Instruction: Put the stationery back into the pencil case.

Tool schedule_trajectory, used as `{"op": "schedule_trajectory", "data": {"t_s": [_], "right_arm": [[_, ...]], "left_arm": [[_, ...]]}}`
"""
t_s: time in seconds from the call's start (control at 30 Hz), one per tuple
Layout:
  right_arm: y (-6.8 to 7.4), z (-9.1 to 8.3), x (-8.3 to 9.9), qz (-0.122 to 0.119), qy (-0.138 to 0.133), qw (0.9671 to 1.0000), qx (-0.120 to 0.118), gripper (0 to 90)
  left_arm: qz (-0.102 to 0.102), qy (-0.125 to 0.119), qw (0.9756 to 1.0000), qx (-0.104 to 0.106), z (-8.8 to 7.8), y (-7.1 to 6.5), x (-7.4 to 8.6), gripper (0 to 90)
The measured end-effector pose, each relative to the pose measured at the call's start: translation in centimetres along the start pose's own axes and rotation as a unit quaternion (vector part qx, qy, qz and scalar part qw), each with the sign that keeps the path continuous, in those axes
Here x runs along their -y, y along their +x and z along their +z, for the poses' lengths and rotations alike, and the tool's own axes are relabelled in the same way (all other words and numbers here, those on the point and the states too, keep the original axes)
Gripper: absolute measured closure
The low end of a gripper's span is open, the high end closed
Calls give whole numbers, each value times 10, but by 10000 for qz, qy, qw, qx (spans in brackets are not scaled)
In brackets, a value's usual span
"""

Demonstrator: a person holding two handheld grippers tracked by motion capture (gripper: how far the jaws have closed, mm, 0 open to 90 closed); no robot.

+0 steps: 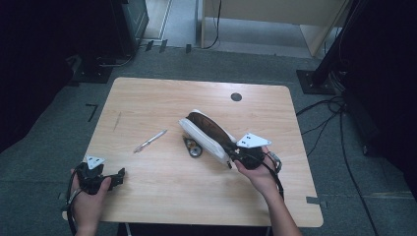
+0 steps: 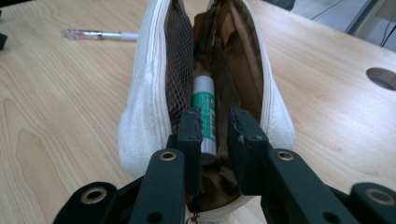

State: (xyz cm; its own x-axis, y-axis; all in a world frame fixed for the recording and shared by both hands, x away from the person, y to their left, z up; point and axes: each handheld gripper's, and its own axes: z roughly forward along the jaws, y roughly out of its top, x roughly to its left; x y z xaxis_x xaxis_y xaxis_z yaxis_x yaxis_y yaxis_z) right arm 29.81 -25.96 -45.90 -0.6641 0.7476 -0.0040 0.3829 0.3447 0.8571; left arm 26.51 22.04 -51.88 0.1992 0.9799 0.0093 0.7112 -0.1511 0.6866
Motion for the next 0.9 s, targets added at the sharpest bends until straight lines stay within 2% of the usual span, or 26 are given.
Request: {"op": "schedule_trajectory", "data": {"t_s": [0.07, 0.1, 0.33, 0.4, 0.43, 0.5, 0.53, 0.67, 0.8, 0.9], "right_arm": [[1, -4, -2, 38, -99, 9999, 17, 764], [1, -8, -5, 89, -242, 9997, 44, 764], [9, -27, -19, 80, -583, 9983, 1, 744], [14, -33, -23, 74, -694, 9975, -86, 729], [21, -36, -26, 122, -787, 9966, -202, 714], [25, -37, -26, 155, -817, 9962, -257, 707], [33, -37, -26, 150, -833, 9958, -352, 699], [44, -32, -23, 118, -768, 9961, -417, 682], [59, -13, -10, 228, -614, 9966, -500, 646], [66, -5, -4, 187, -503, 9975, -461, 647]], "left_arm": [[0, 1, 10000, -1, 0, 0, 0, 3], [0, -1, 10000, -1, 0, 0, 0, 2], [0, 1, 10000, 0, 0, 0, 0, 3], [1, 1, 10000, -2, 0, 0, 0, 3], [0, 1, 10000, -1, 0, 0, 0, 2], [2, 2, 10000, -1, 0, 0, 0, 3], [2, 1, 10000, 0, 0, 0, 0, 2], [1, 1, 10000, -1, 0, 0, 0, 2], [1, 1, 10000, -1, 0, 0, 0, 2], [2, 1, 10000, -1, 0, 0, 0, 3]]}}
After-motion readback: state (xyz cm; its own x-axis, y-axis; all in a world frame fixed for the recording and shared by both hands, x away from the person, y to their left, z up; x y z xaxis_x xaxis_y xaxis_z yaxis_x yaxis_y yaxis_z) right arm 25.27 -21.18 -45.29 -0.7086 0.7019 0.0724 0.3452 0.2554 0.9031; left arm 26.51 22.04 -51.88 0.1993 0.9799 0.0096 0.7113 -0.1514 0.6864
